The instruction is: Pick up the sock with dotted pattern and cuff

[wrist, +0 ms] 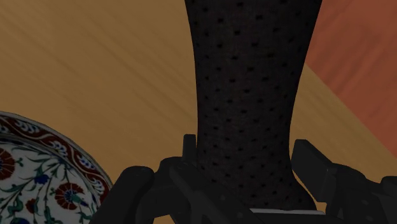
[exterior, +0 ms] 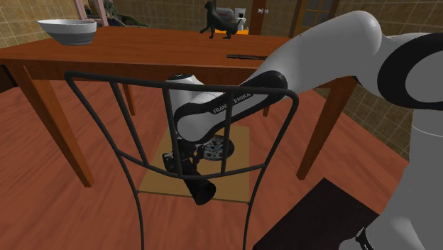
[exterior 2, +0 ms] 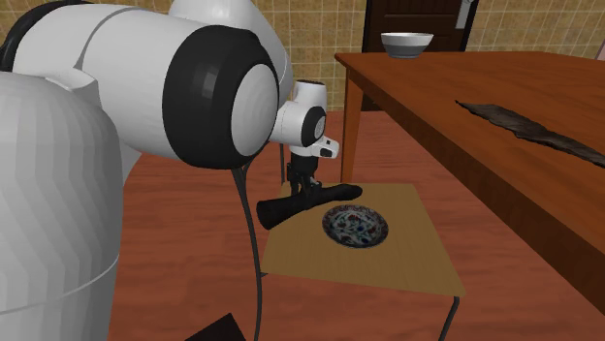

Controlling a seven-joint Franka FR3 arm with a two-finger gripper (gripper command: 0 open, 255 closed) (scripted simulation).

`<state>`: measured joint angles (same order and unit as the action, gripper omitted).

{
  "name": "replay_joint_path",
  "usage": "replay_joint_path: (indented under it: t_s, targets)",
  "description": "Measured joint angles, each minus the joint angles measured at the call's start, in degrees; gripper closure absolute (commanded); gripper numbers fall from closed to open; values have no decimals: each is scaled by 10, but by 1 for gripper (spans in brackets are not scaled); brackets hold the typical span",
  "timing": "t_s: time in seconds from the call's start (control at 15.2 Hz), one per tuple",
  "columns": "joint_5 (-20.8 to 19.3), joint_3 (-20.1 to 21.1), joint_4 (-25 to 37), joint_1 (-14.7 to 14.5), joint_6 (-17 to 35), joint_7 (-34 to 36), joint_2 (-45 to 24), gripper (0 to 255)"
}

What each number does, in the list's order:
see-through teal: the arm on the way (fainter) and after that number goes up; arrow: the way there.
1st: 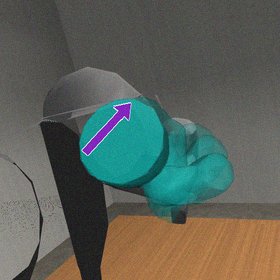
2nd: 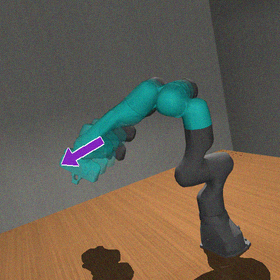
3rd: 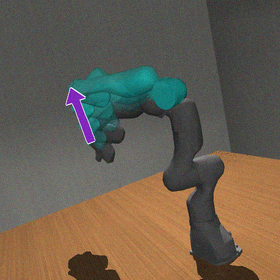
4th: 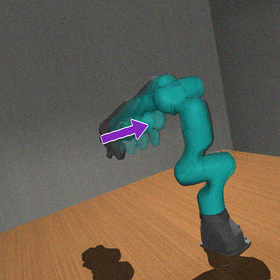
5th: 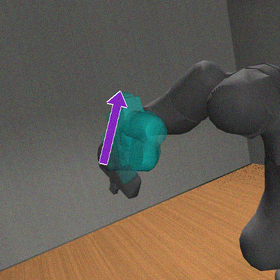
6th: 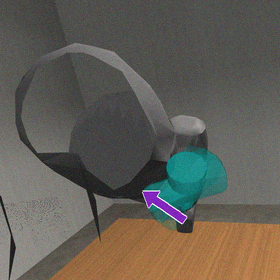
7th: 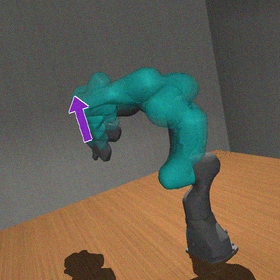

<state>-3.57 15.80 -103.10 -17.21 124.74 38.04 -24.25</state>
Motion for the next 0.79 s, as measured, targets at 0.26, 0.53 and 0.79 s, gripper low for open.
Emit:
replay_joint_path:
  t_s: [0.26,0.53,0.79]
  targets:
    - [4,1,4,3,-17,-4,13,255]
    - [7,3,20,4,-44,-4,25,255]
    - [11,5,32,5,-69,-5,37,255]
